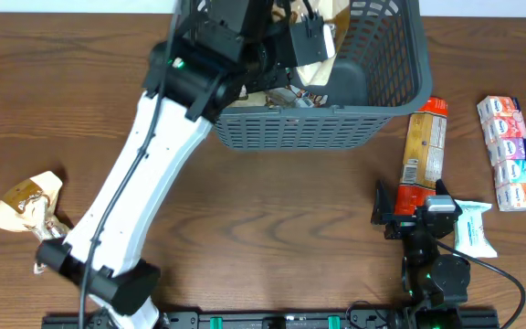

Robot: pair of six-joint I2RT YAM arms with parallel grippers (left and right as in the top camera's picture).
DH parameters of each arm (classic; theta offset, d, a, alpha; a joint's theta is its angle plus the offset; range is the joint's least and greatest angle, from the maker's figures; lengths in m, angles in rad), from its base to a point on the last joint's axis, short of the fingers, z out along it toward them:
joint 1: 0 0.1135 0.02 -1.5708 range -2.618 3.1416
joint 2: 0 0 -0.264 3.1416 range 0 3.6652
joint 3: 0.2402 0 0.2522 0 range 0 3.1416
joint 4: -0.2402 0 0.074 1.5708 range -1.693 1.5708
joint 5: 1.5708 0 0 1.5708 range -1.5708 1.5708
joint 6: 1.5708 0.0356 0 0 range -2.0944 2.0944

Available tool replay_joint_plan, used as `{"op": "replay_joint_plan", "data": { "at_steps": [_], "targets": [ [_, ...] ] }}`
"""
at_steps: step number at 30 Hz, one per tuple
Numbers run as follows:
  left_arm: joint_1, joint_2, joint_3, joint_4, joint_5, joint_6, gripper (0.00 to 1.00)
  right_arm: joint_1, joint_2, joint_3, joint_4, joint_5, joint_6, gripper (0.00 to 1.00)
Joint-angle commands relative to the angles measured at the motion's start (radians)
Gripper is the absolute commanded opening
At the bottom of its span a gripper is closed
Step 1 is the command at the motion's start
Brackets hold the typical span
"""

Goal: Pack container
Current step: 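Carry the second snack bag into the basket and open the gripper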

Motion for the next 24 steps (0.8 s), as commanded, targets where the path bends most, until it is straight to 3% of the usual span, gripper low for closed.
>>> {"op": "replay_joint_plan", "data": {
  "at_steps": [1,15,16,17,18,24],
  "targets": [
    [0.028,0.058,0.0,0.007,-0.006,0.08,0.06,0.006,-0.005,-0.002,-0.001,0.003,0.037,0.99],
    [0.068,0.299,0.0,-0.066,-0.006,0.061,0.06,0.006,-0.005,-0.002,-0.012,0.003,0.037,0.99],
    [0.069,0.3,0.0,-0.068,-0.006,0.052,0.23,0.006,-0.005,-0.002,-0.012,0.003,0.037,0.99],
    [0.069,0.3,0.0,-0.069,-0.006,0.044,0.53,0.006,-0.005,-0.002,-0.012,0.003,0.037,0.99],
    [0.069,0.3,0.0,-0.069,-0.006,0.032,0.96,0.006,-0.005,-0.002,-0.012,0.003,0.037,0.99],
    [0.068,0.289,0.0,-0.077,-0.016,-0.007,0.99,0.006,-0.005,-0.002,-0.013,0.003,0.037,0.99]
  ]
}}
